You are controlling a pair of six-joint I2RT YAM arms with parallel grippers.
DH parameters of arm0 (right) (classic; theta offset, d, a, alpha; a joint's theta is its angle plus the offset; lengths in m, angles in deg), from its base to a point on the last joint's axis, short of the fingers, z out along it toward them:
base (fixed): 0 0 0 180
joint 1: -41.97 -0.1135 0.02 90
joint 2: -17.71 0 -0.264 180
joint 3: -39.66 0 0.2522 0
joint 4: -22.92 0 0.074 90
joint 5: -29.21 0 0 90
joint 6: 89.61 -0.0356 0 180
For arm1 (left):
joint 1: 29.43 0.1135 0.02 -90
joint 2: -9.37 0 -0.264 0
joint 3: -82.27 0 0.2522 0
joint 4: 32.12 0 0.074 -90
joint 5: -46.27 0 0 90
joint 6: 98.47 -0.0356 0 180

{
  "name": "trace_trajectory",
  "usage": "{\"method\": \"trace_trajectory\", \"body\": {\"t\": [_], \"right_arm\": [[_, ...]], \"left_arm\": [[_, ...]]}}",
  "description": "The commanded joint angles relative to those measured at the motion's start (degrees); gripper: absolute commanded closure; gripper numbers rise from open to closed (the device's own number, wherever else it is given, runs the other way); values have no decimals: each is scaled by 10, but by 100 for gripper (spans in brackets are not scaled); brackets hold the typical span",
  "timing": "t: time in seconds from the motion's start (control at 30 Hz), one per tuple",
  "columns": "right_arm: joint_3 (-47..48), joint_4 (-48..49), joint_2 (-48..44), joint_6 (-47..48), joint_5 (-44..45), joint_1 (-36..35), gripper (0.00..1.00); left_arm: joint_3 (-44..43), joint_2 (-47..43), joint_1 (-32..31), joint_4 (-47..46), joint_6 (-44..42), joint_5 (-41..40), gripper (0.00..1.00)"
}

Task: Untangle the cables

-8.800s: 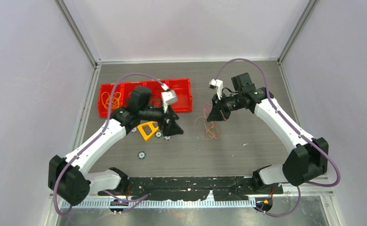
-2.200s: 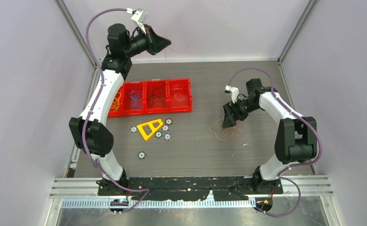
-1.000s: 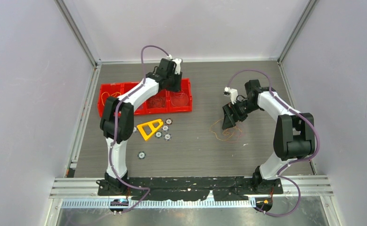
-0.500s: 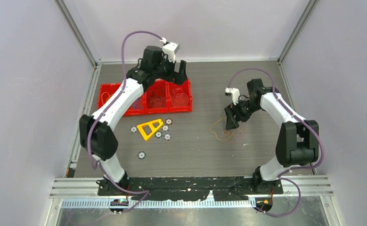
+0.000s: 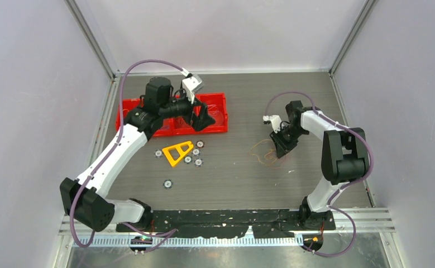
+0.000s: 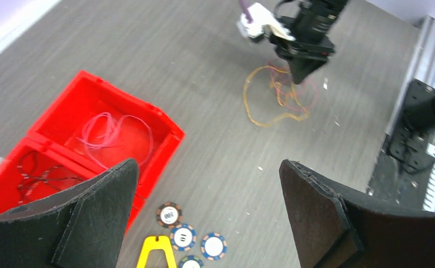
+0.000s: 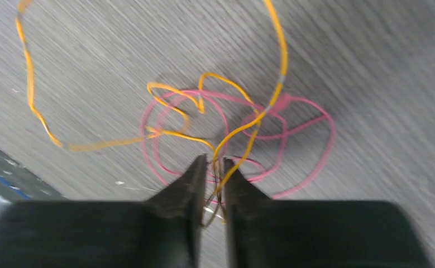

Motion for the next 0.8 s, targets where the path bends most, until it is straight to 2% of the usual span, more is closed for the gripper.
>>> {"method": "trace_trajectory", "body": {"t": [0.0,0.1,0.2,0.33,0.6,0.77], "right_arm": [[28,-11,-27,1,-76,-8,91],[33,-27,-107,21,-182,-11,94],[42,-42,-156,16,-235,-25,95],[62,-67,-187,-5,-283,-55,95],[72,-72,-209,-41,-288,-120,94],[69,-72,-208,-51,-291,-140,95]], "left_arm": [[40,-46,1,6,-24,104,1],[66,-64,-8,4,-29,144,6],[78,-74,-36,18,-68,143,7],[85,-84,-108,60,-203,118,10],[104,-104,-215,51,-360,40,17],[106,-75,-265,68,-432,-10,24]]}}
